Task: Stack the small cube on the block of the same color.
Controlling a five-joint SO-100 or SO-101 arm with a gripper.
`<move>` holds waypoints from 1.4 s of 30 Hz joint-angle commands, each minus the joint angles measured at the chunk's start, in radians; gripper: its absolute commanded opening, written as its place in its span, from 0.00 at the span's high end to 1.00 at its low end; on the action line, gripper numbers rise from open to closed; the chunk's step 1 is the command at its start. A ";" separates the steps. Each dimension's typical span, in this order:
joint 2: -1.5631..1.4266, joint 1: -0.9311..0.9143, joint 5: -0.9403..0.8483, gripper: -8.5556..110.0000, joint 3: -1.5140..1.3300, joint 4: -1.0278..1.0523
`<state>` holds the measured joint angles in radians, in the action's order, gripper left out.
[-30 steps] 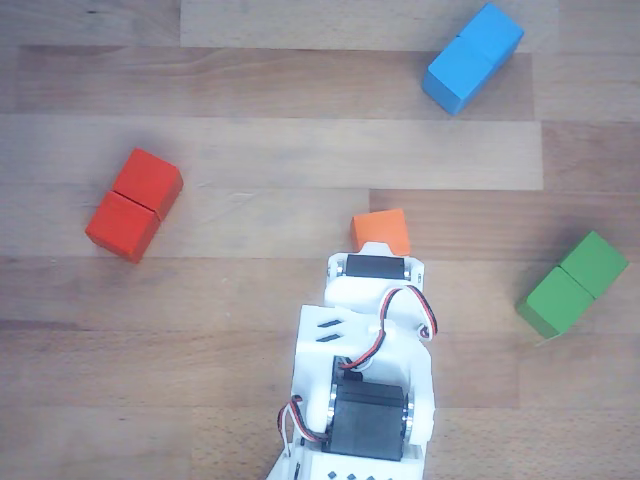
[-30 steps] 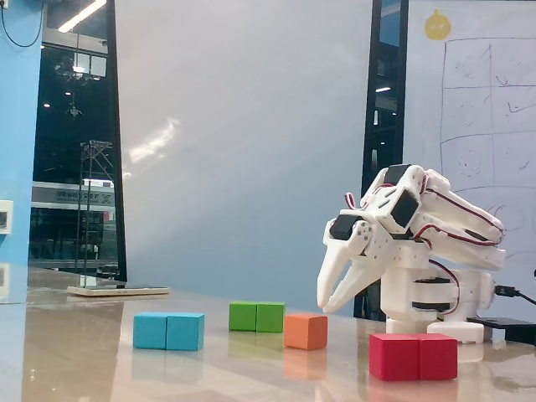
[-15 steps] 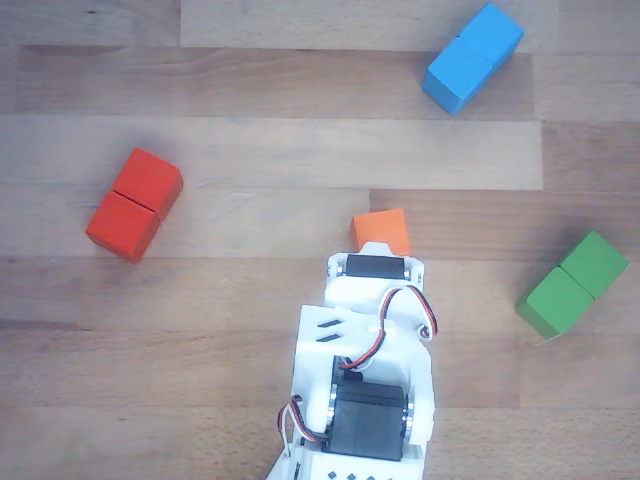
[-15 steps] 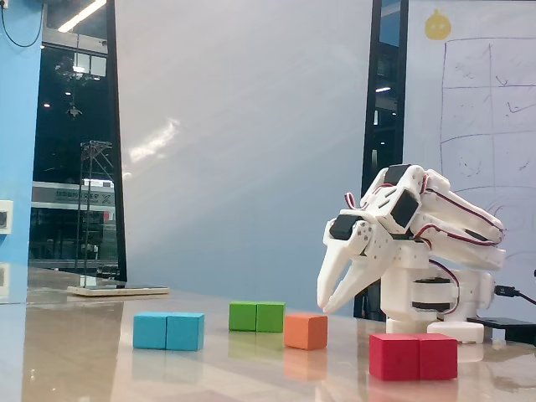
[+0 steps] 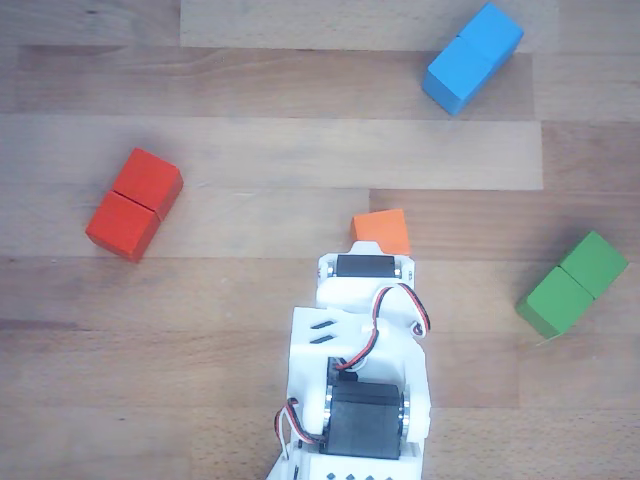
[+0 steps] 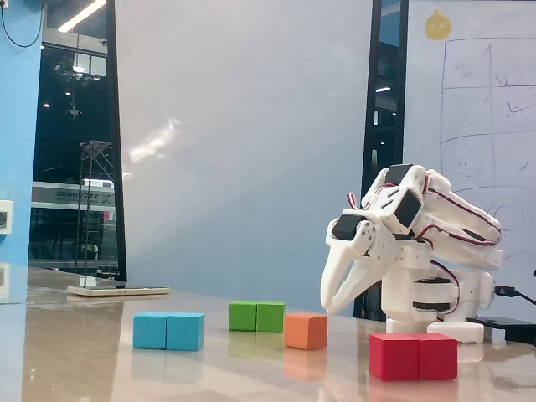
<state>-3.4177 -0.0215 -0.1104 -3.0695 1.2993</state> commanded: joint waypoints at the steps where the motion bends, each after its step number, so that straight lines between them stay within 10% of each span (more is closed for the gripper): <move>1: -0.034 -0.021 -0.002 0.93 0.021 0.008; 42: -0.032 -0.043 0.002 0.93 0.021 0.008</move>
<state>-3.4177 -0.0537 -0.1104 -3.0695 1.2993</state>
